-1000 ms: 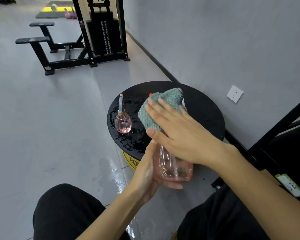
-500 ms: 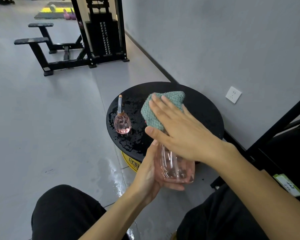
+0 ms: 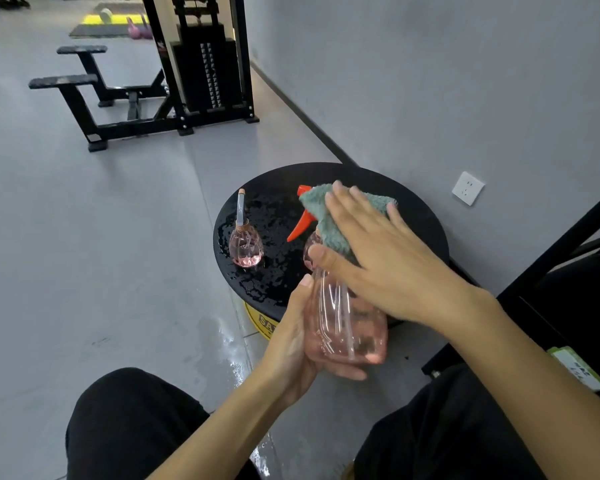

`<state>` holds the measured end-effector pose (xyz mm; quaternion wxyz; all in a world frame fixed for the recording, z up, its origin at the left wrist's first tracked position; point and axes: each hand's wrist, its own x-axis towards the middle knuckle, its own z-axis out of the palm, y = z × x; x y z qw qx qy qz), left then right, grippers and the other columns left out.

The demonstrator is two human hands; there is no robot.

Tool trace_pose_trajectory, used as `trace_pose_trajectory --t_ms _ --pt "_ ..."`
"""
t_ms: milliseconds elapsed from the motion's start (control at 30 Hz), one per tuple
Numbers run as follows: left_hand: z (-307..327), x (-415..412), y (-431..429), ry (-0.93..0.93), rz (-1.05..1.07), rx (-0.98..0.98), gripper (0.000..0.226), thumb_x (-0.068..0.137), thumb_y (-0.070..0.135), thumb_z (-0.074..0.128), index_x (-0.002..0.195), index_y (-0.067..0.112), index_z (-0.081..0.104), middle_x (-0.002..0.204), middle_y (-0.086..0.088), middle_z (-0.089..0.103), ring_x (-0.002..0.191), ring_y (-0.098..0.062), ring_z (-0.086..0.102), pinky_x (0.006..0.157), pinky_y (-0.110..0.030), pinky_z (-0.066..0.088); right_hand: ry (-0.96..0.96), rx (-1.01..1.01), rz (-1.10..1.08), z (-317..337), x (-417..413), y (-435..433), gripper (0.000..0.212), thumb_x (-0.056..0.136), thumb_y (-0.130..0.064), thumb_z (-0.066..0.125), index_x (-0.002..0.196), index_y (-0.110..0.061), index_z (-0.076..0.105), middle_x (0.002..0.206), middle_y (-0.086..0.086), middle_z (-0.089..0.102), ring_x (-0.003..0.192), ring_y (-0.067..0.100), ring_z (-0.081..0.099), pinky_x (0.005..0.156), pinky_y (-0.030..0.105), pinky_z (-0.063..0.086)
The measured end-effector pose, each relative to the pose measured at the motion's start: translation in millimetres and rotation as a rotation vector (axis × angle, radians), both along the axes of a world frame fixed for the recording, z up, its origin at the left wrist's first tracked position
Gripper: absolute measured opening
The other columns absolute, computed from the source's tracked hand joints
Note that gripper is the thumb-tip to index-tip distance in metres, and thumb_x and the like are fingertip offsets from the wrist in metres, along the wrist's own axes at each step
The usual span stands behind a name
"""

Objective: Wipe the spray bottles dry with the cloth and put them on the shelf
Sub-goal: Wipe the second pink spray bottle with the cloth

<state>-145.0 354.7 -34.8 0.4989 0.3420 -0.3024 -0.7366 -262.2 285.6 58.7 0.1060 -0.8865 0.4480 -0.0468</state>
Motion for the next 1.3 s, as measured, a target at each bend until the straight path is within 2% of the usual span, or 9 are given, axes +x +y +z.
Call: trace_pose_trajectory --t_ms 100,200,300,467,600,733,1100,1200,1300 --pt "-3.7 -3.7 1.6 0.013 -0.028 -0.003 0.066 0.085 0.066 0.033 0.124 0.019 0.06 0.105 -0.01 0.073 0.073 -0.028 0.073 0.05 -0.039 0.059 -0.034 0.008 -0.035 1.1 0.1 -11.3 0.094 0.08 -0.074 0.007 0.153 -0.019 -0.012 0.16 -0.004 -0.018 0.146 0.008 -0.02 0.12 0.038 -0.009" --pt "-3.3 -0.3 0.4 0.003 -0.011 -0.007 0.062 0.093 0.066 0.028 0.118 0.023 0.065 0.099 -0.013 0.074 0.071 -0.029 0.072 0.049 -0.038 0.058 -0.021 0.0 0.018 -3.8 -1.9 0.4 0.096 0.078 -0.076 0.008 0.152 -0.019 -0.015 0.159 -0.003 -0.024 0.145 0.008 -0.023 0.121 0.036 -0.008" --pt "-1.7 4.4 -0.2 -0.013 0.015 -0.011 0.062 0.094 0.063 0.024 0.13 0.022 0.055 0.096 -0.013 0.074 0.071 -0.031 0.072 0.049 -0.038 0.058 -0.006 0.008 0.057 -8.0 -5.1 17.6 0.096 0.078 -0.077 0.009 0.151 -0.02 -0.019 0.156 -0.007 -0.029 0.142 0.004 -0.027 0.12 0.032 -0.01" --pt "0.4 -1.1 2.1 -0.035 -0.024 -0.021 0.06 0.092 0.066 0.029 0.124 0.025 0.06 0.105 -0.014 0.072 0.073 -0.029 0.072 0.048 -0.036 0.059 -0.036 0.009 0.0 -3.5 -5.2 -4.0 0.099 0.077 -0.078 0.009 0.152 -0.018 -0.015 0.159 -0.003 -0.024 0.145 0.007 -0.021 0.121 0.034 -0.007" --pt "-0.1 -1.6 1.8 -0.017 -0.044 -0.035 0.062 0.094 0.065 0.027 0.131 0.023 0.053 0.108 -0.012 0.072 0.076 -0.028 0.073 0.052 -0.038 0.059 -0.079 0.029 -0.004 -1.4 -4.9 -12.2 0.102 0.075 -0.079 0.009 0.152 -0.015 -0.016 0.159 -0.001 -0.023 0.145 0.007 -0.022 0.121 0.035 -0.005" --pt "4.3 3.5 -0.7 -0.012 0.011 -0.036 0.071 0.08 0.074 0.049 0.132 0.026 0.05 0.11 -0.015 0.071 0.074 -0.033 0.073 0.048 -0.038 0.059 -0.064 0.041 0.078 -8.7 -4.8 14.6 0.101 0.076 -0.079 0.014 0.151 -0.02 -0.019 0.156 -0.009 -0.031 0.141 0.0 -0.029 0.119 0.028 -0.009" --pt "-2.5 0.4 -0.2 -0.033 -0.026 -0.035 0.059 0.092 0.064 0.028 0.126 0.027 0.058 0.108 -0.012 0.072 0.076 -0.027 0.073 0.052 -0.039 0.058 -0.077 0.05 0.047 -3.4 -0.2 -13.8 0.107 0.072 -0.082 0.009 0.151 -0.016 -0.017 0.158 -0.001 -0.025 0.145 0.007 -0.022 0.122 0.04 -0.002" --pt "1.6 3.6 -0.6 -0.065 0.002 -0.034 0.051 0.098 0.059 0.018 0.105 0.047 0.068 0.105 -0.009 0.074 0.075 -0.031 0.073 0.05 -0.037 0.058 -0.051 0.038 0.142 -9.2 2.5 8.1 0.104 0.074 -0.08 0.012 0.152 -0.016 -0.015 0.157 -0.004 -0.028 0.142 0.004 -0.028 0.121 0.034 -0.007" --pt "2.5 1.4 -0.3 -0.077 0.01 -0.04 0.054 0.1 0.051 0.016 0.092 0.052 0.069 0.1 -0.002 0.075 0.077 -0.029 0.073 0.049 -0.037 0.057 -0.037 0.045 0.143 -7.5 3.7 3.9 0.1 0.076 -0.078 0.011 0.153 -0.018 -0.012 0.158 -0.006 -0.025 0.143 0.002 -0.026 0.122 0.034 -0.006"
